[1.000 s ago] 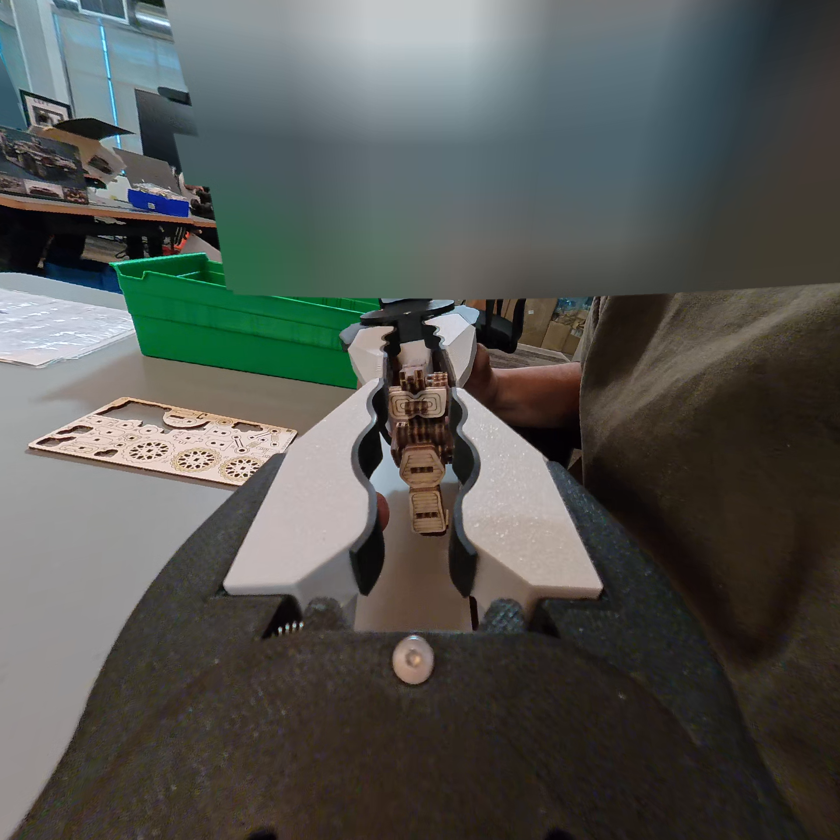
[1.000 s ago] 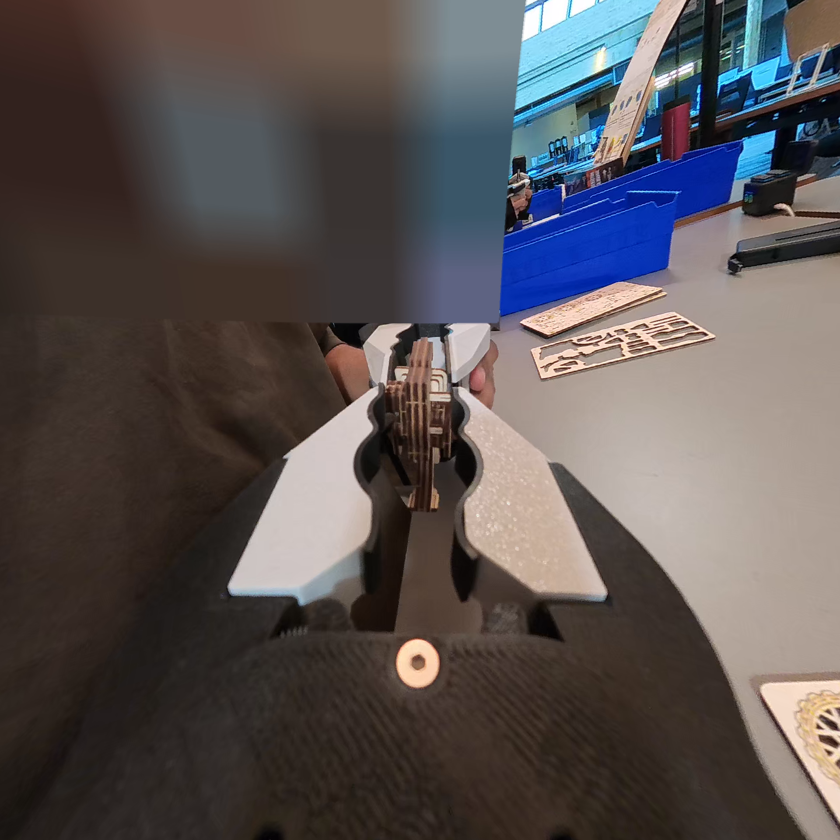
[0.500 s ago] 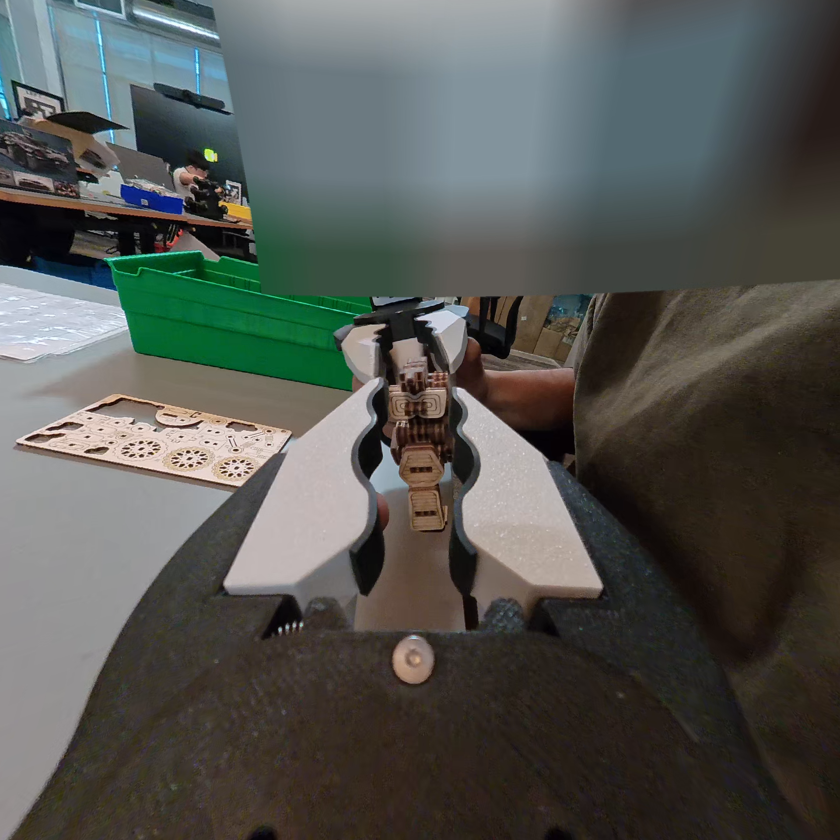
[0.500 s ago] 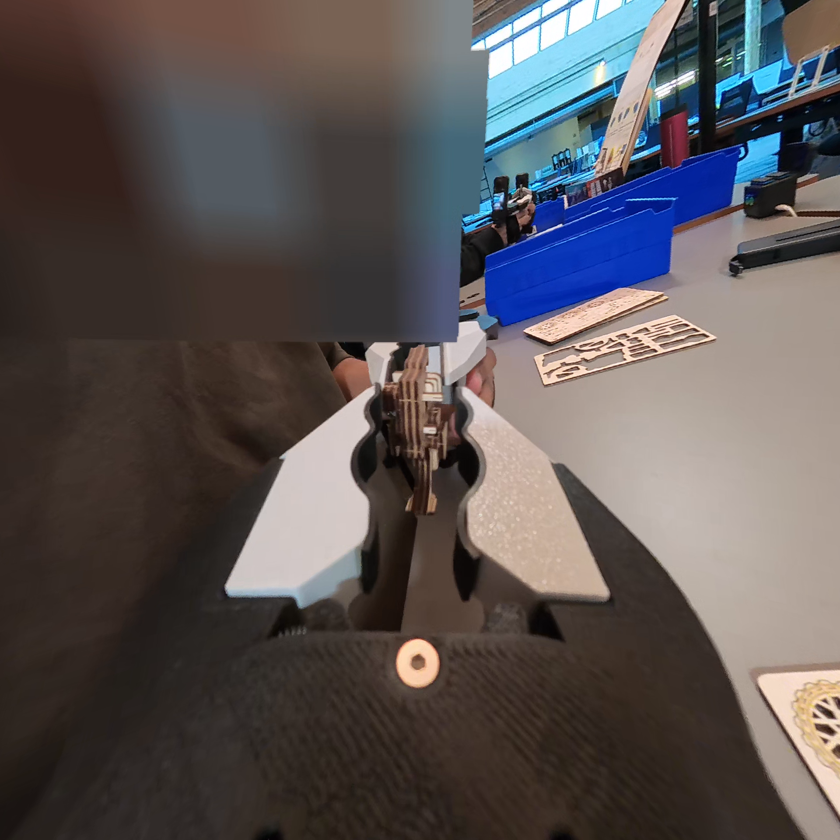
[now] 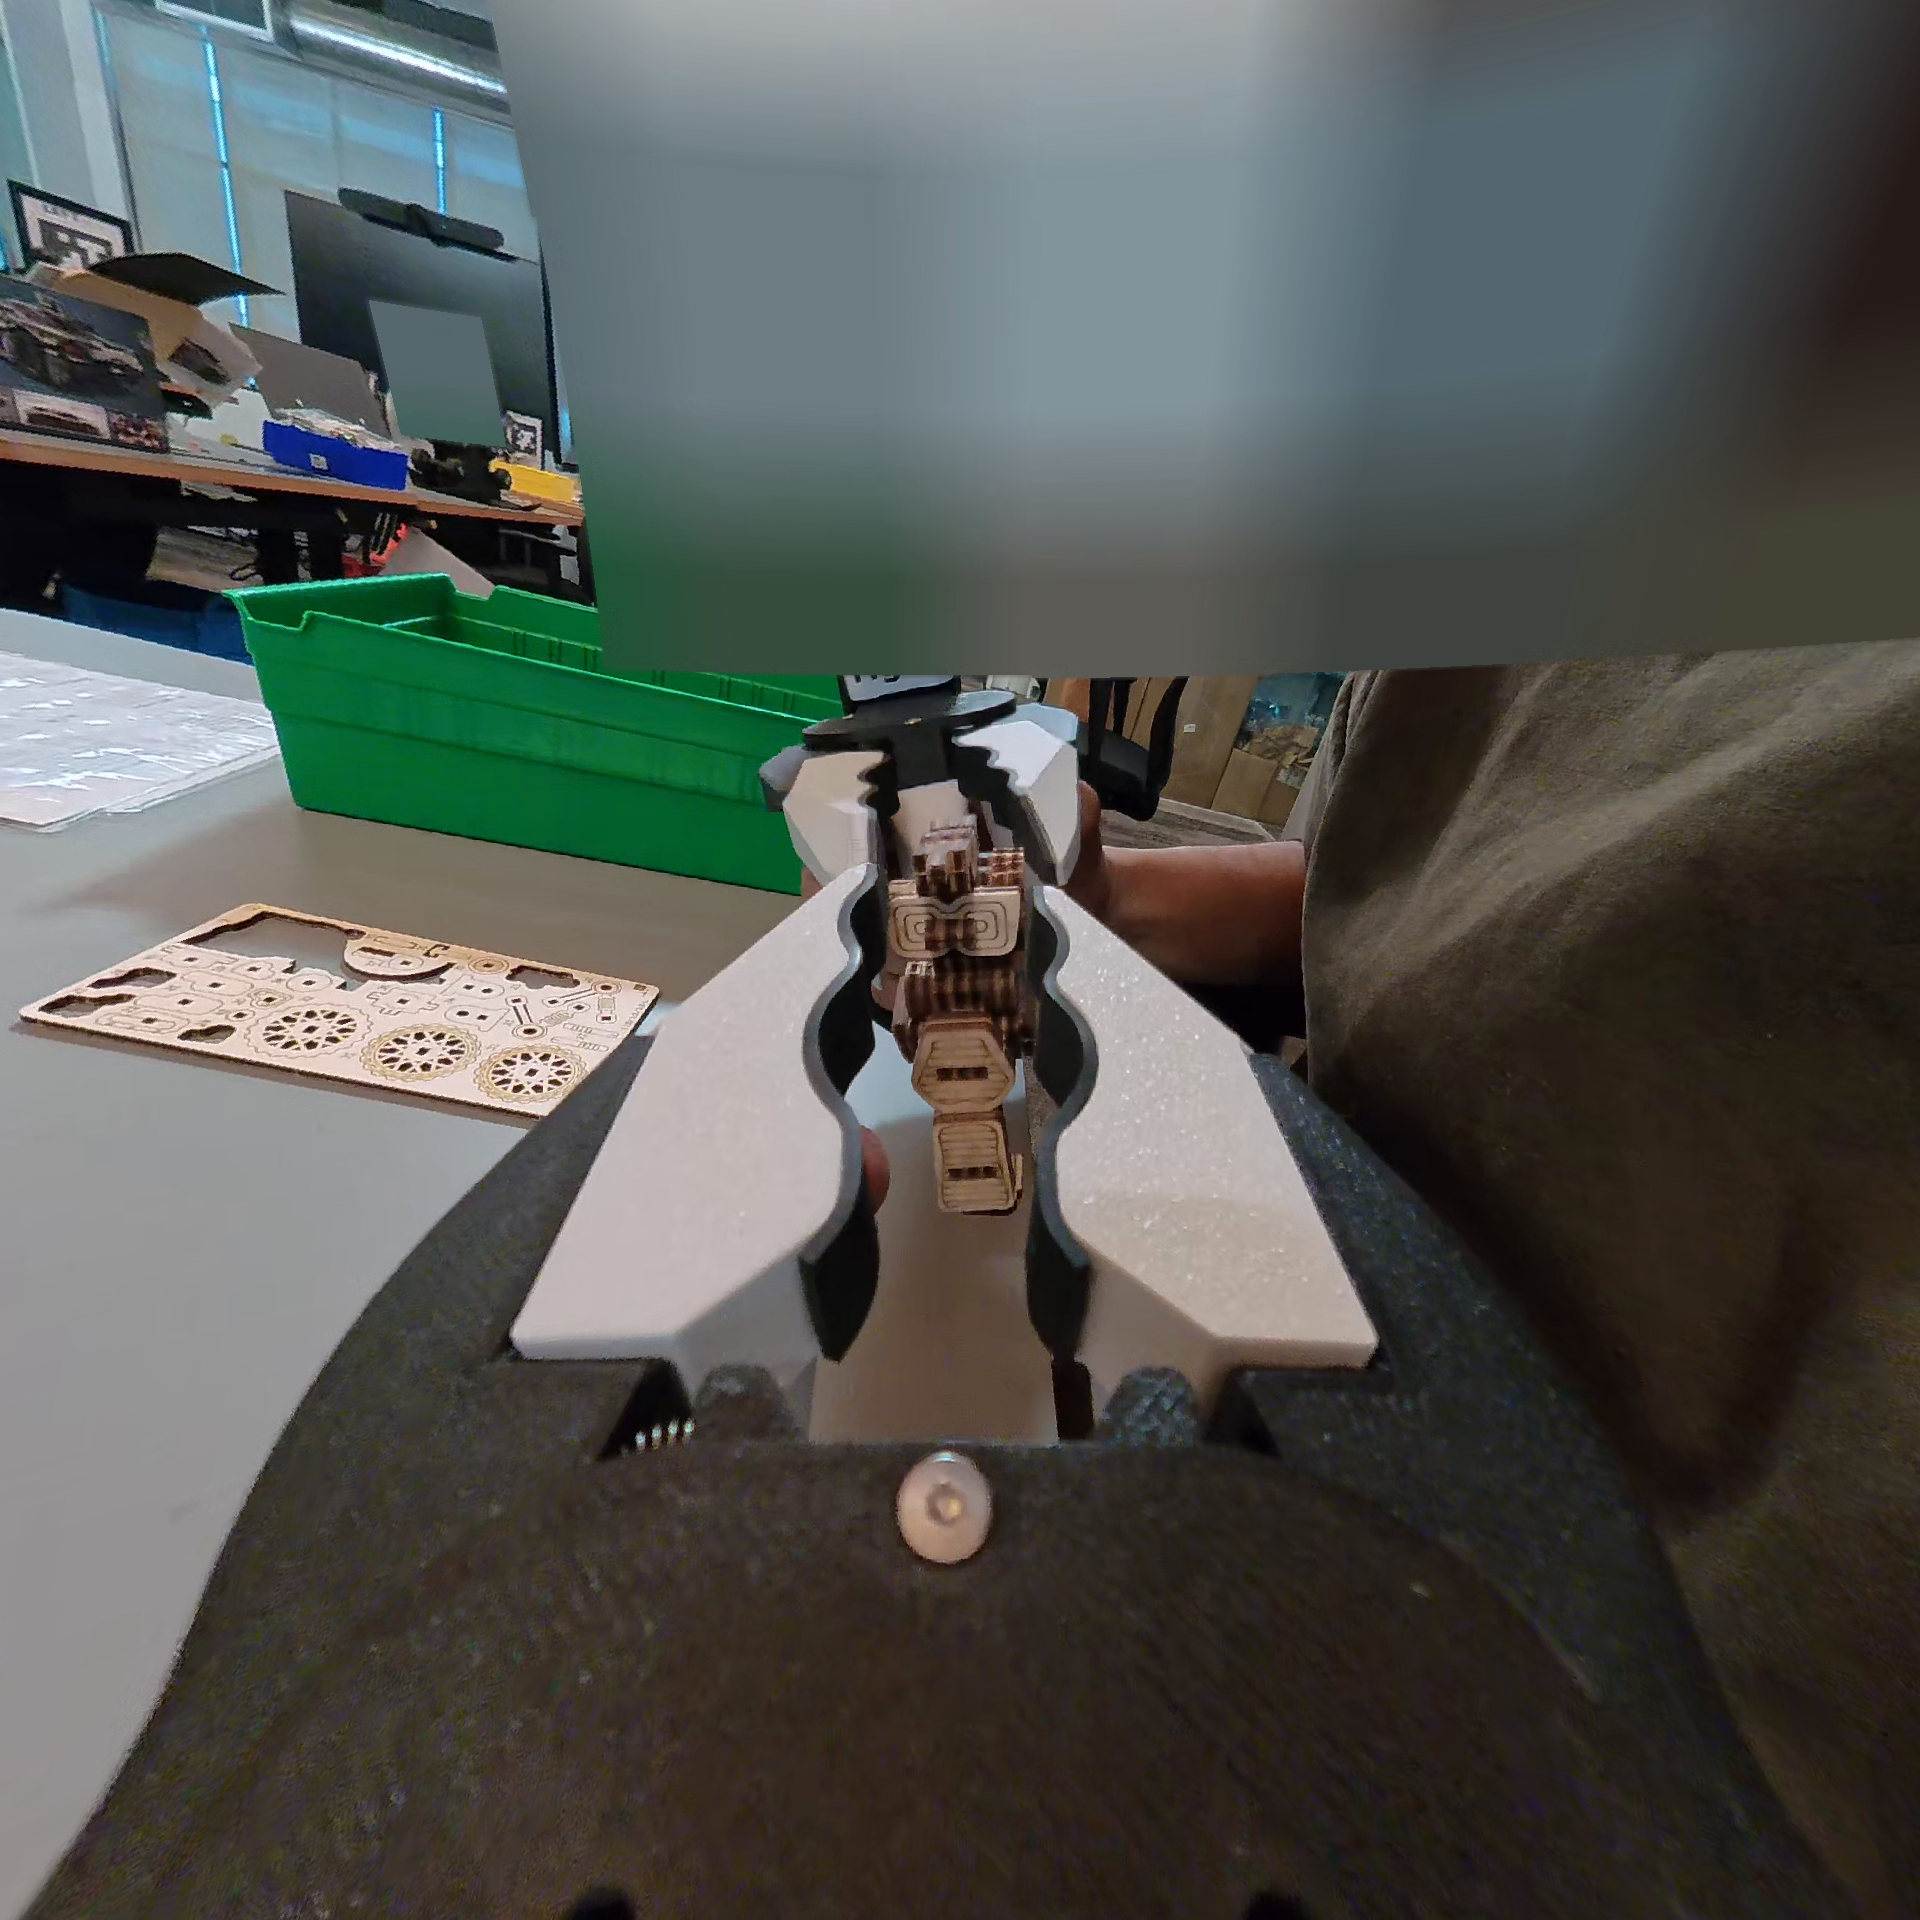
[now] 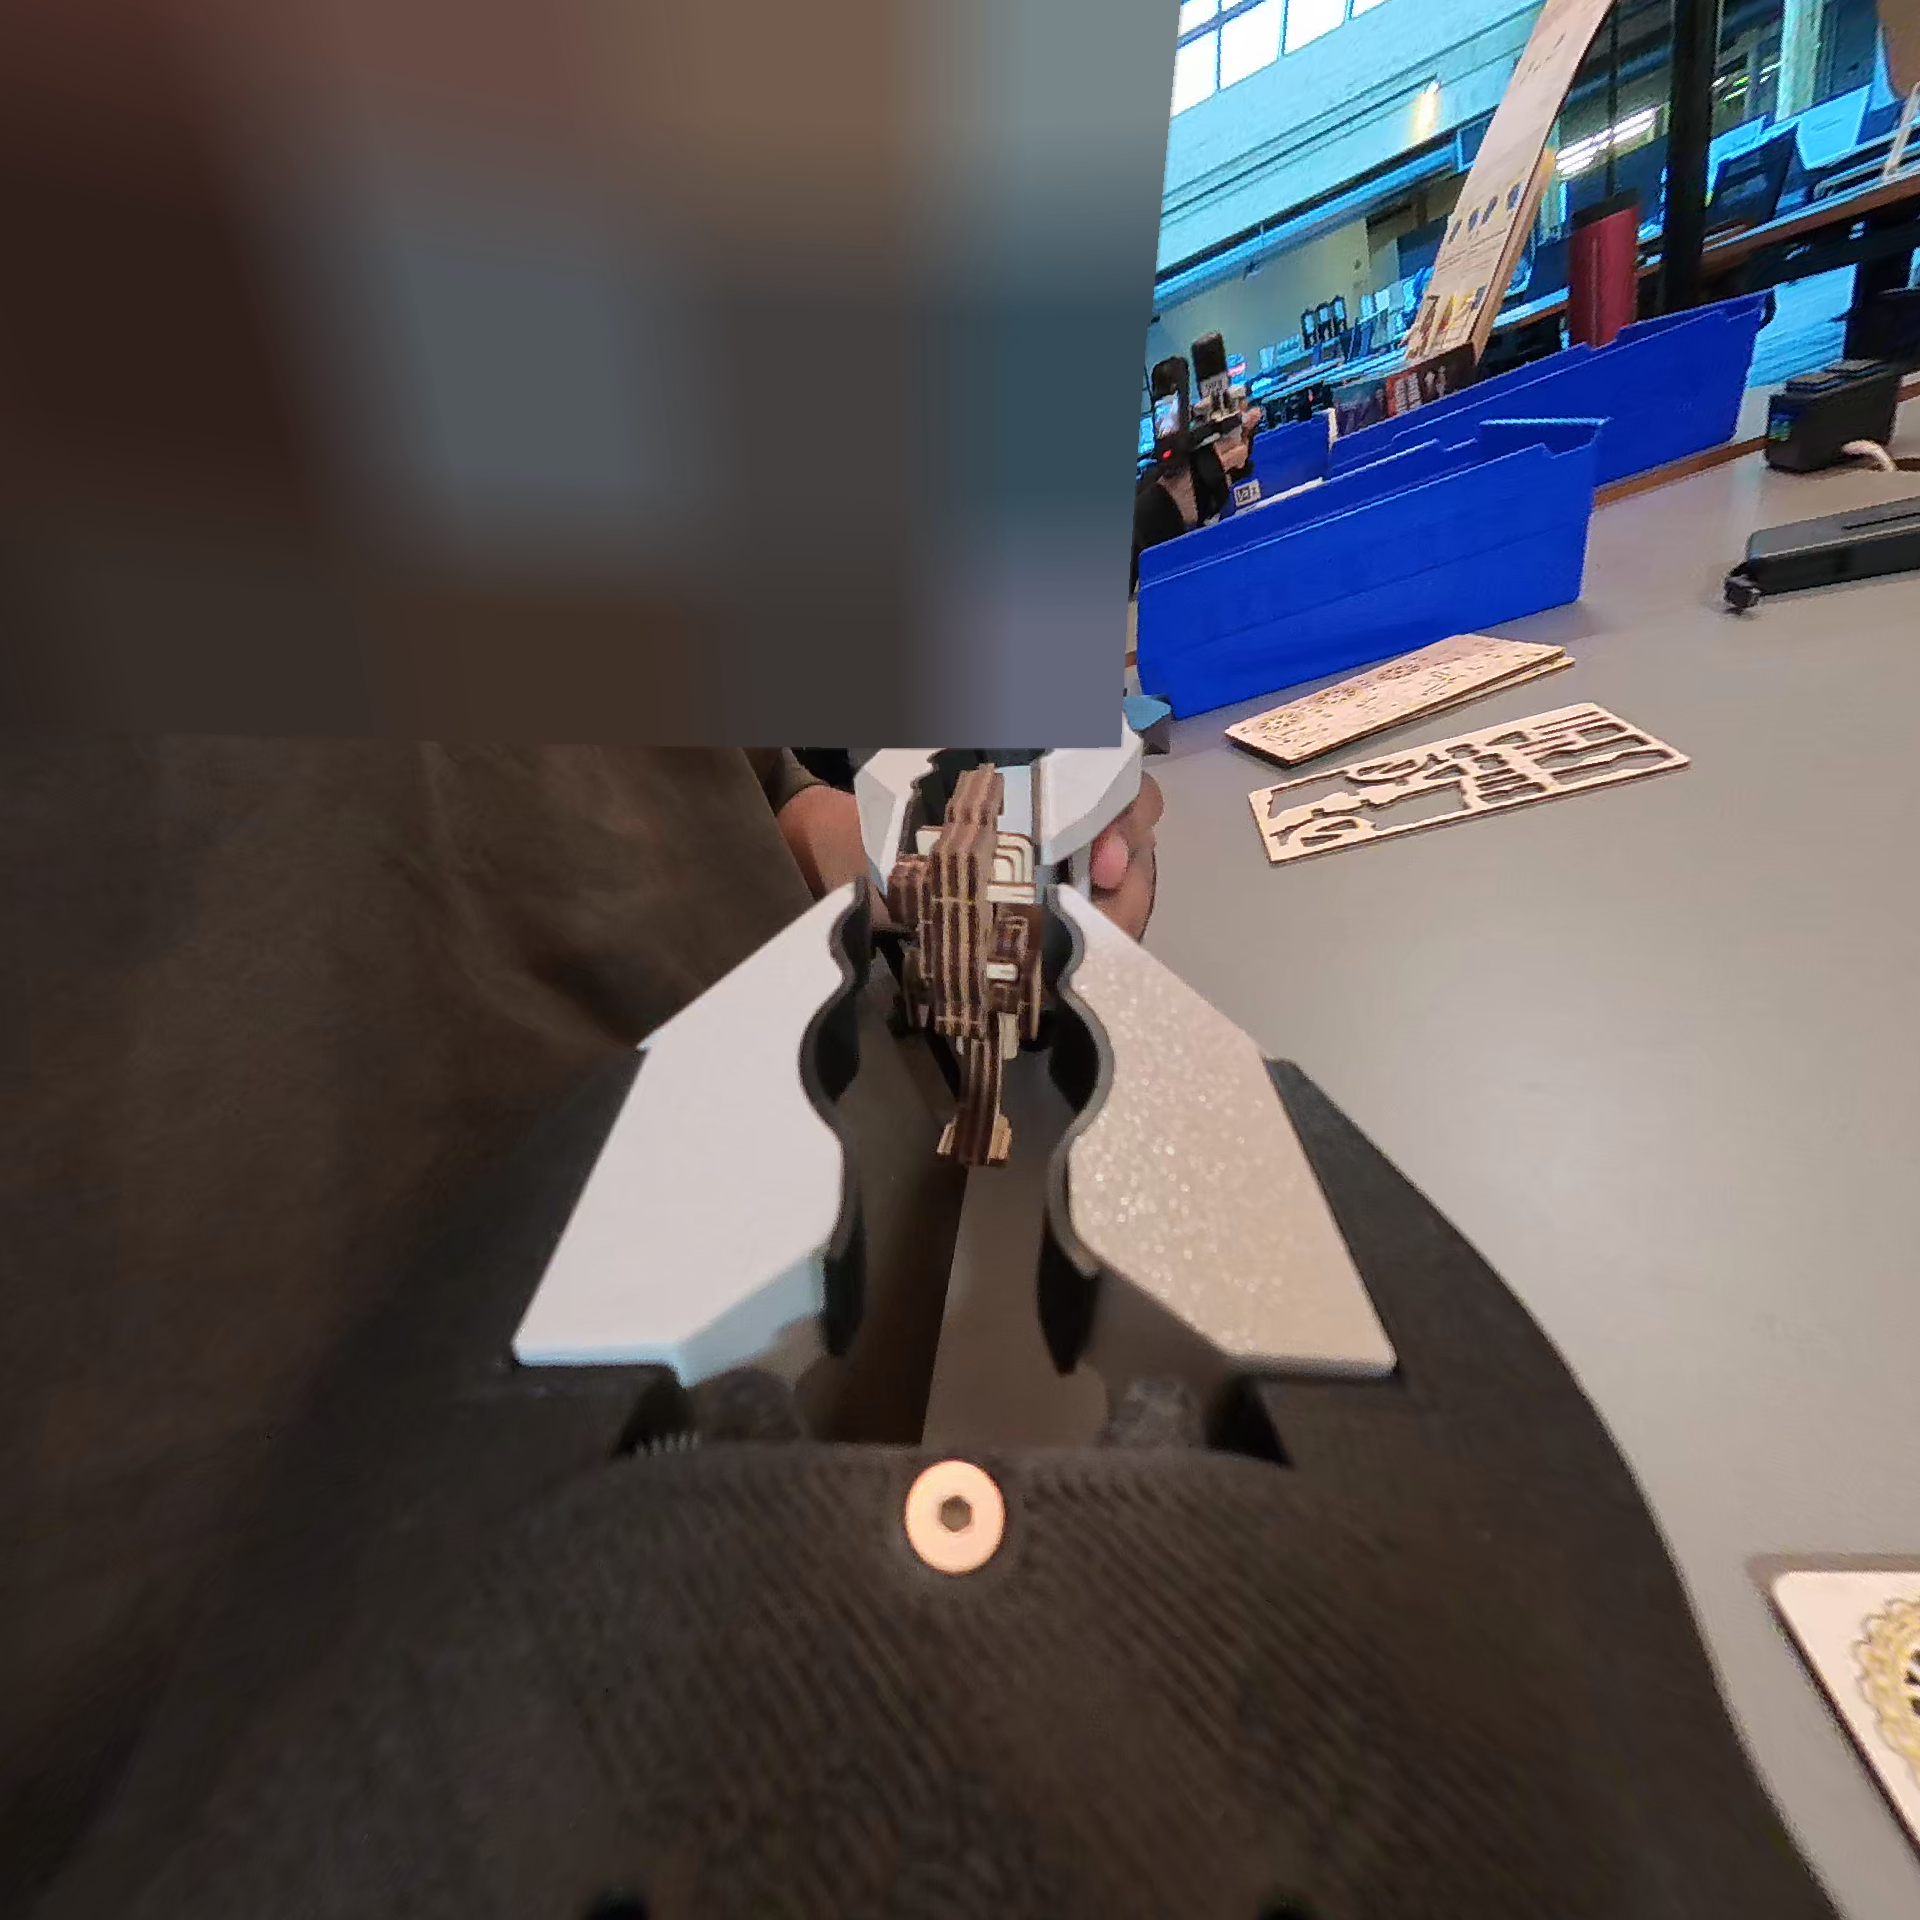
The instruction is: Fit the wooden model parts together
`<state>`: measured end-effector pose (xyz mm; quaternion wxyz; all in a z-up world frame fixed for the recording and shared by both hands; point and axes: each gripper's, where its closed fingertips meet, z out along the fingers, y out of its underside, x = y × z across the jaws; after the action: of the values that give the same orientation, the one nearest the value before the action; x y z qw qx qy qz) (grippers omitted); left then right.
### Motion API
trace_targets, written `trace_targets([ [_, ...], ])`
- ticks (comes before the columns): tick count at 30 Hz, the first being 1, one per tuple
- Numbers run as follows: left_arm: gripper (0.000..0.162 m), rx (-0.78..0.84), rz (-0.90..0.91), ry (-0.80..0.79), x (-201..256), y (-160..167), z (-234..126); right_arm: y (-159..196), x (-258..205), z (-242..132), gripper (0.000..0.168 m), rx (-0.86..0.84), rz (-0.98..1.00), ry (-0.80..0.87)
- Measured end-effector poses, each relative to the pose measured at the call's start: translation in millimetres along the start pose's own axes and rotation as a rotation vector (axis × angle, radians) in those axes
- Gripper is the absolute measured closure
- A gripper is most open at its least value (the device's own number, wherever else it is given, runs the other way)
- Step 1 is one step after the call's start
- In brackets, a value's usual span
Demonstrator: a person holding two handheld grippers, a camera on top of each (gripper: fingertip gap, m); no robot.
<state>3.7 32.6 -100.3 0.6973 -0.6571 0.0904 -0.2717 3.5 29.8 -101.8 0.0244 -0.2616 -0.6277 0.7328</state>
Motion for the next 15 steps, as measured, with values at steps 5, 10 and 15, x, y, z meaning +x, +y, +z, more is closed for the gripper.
trace_targets([
  [5, 0.138, -0.008, 0.004, 0.001, 0.7, 1.5, 0.8, 1.5, 0.3, 0.8, 0.141, -0.019, -0.037, 0.022],
  [10, 0.138, -0.007, 0.001, 0.003, 0.7, 1.3, 0.8, 1.1, 0.1, 1.0, 0.142, -0.028, -0.047, 0.036],
  [15, 0.138, -0.010, 0.001, 0.004, 1.0, 2.0, 1.3, 2.0, 0.0, 0.4, 0.142, -0.052, -0.051, 0.048],
])
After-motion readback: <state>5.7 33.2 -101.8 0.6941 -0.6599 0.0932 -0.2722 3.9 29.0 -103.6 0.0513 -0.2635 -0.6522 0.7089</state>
